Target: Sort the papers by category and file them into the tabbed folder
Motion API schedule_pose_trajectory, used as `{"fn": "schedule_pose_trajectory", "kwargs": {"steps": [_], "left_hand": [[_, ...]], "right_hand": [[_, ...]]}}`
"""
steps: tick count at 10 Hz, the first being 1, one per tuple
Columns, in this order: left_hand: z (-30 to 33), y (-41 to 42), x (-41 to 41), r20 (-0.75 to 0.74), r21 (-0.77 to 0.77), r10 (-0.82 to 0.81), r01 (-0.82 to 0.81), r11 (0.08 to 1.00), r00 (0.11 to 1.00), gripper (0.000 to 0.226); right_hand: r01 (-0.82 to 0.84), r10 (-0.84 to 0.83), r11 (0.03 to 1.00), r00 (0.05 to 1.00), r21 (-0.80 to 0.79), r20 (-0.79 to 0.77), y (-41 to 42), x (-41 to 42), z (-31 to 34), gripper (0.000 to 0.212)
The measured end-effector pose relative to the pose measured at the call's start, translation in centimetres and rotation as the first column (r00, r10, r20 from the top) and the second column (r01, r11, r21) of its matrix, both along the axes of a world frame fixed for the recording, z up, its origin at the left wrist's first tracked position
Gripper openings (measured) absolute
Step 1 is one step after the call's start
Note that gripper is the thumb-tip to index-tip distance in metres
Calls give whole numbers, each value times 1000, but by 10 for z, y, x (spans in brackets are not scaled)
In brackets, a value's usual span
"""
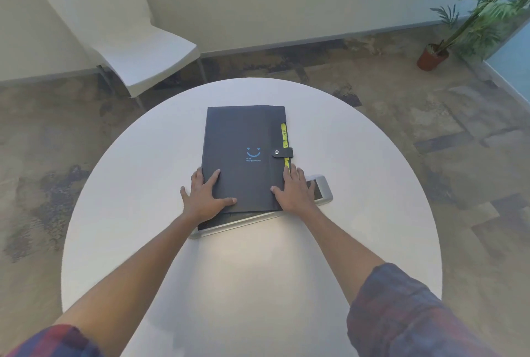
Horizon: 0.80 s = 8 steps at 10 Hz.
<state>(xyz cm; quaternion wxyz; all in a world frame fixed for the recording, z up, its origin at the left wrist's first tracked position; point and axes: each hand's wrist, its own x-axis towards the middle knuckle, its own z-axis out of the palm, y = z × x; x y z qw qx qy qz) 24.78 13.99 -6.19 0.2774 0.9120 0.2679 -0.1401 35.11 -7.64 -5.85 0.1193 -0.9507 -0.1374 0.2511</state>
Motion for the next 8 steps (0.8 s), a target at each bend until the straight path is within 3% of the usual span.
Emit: {"fn": "schedule_pose_trajectory", "kwargs": {"steps": [2, 5, 6, 8], "left_hand": [[-10, 24, 38, 26, -30, -20, 21, 999, 999, 96], [0, 29, 61, -15, 11, -38, 38, 999, 999, 97], [9, 25, 57, -33, 9, -53, 53, 999, 998, 97], [50, 25, 49, 142, 222, -114, 80, 972, 983, 90]], "right_hand": [[-8, 8, 1000, 1000, -24, 12, 18, 37, -6, 72], [45, -36, 998, 986, -54, 160, 28, 46, -3, 67], [59, -58, 998, 985, -3, 165, 23, 41, 4, 70], [42, -85, 991, 938, 131, 337, 1, 39, 50, 75]]}}
